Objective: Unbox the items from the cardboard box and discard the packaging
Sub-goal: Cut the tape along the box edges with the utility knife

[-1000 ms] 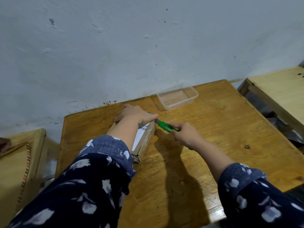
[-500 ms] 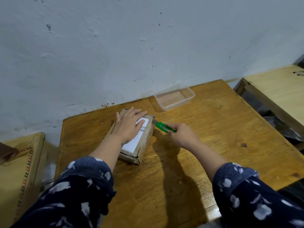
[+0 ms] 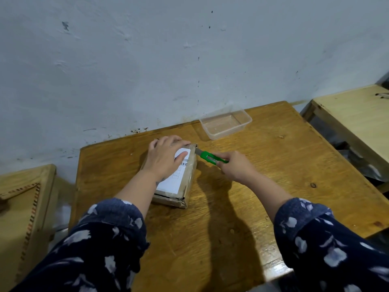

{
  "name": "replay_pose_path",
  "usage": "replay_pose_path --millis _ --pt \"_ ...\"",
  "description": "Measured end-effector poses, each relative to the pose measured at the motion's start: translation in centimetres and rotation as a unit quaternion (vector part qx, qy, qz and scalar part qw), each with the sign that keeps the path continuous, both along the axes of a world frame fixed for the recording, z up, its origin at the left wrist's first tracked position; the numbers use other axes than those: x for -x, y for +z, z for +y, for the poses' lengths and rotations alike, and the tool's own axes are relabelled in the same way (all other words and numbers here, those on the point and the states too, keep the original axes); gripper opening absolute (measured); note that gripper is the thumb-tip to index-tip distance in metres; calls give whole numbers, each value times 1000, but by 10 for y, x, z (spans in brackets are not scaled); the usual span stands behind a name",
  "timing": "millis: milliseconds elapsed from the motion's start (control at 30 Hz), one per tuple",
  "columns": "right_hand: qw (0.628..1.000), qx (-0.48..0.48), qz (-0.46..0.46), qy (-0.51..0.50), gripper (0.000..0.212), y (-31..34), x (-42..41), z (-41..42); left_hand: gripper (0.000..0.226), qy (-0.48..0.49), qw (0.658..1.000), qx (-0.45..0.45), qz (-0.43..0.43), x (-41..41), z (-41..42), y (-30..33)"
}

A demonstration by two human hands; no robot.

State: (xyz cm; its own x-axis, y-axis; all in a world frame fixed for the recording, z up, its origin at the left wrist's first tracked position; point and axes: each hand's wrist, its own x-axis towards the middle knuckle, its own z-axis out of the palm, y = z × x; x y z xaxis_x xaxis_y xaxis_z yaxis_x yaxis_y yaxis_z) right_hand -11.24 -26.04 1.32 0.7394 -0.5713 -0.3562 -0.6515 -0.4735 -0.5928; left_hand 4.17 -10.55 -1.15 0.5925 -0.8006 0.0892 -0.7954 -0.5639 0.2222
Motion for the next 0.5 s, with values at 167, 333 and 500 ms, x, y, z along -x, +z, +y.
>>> replay_pose_path --millis 167,333,500 --pt "998 -41 -39 -6 36 -3 3 0 40 -16 1000 -11 4 1 2 0" --pt "996 -43 -83 -8 38 -7 12 1 43 -17 1000 -7 17 6 1 -1" --pt "992 103 -67 39 37 -6 17 3 43 -30 999 -17 12 7 -2 2"
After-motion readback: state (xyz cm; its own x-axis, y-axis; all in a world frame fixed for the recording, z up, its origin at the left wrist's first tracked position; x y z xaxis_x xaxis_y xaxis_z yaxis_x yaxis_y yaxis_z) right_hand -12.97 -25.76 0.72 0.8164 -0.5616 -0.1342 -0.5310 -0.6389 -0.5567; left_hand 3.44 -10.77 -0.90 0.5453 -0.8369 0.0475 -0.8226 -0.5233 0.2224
